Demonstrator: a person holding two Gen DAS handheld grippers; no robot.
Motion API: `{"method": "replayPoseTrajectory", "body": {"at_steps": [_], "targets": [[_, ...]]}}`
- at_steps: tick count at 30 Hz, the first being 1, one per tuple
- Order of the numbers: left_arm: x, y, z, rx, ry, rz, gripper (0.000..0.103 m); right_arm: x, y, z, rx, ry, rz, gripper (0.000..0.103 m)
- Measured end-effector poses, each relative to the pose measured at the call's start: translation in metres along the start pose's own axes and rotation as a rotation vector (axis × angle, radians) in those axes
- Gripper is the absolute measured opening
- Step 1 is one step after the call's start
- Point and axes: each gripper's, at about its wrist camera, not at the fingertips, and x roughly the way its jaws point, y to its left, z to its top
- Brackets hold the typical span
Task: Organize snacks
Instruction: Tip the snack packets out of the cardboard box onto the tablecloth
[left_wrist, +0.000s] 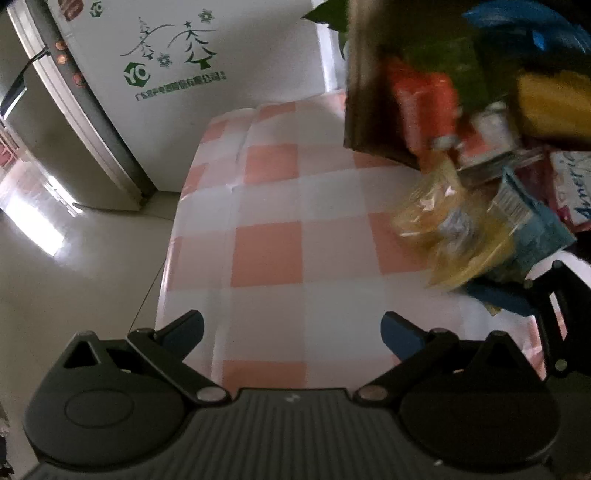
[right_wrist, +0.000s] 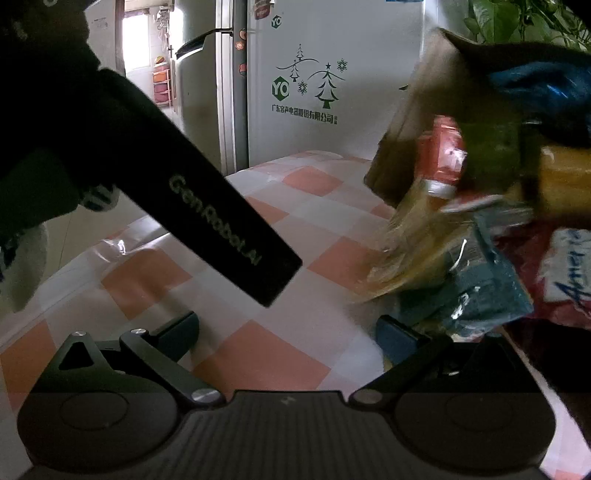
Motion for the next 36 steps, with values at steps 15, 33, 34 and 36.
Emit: {"method": "replayPoseTrajectory", "body": {"at_steps": [15,33,34,36], "targets": [[0.001,-0.01,-0.002,0.034,-0.014,0.004,0.102,-0.001,-0.002,0.0,0.001,0.0,0.0,0.103],[-0.001,-0.01,-0.001,0.035,-0.023,0.011,0.102,0.002,-0.001,-0.001,0.002,0.001,0.0,0.103],[-0.001,-0.011,-0.001,0.033,-0.024,0.011,0.102,0.002,-0.001,-0.002,0.002,0.001,0.0,0.103],[-0.002,-0.01,-0.001,0.03,-0.028,0.011,0.102,0.002,-0.001,-0.002,0.002,0.001,0.0,0.103]]}}
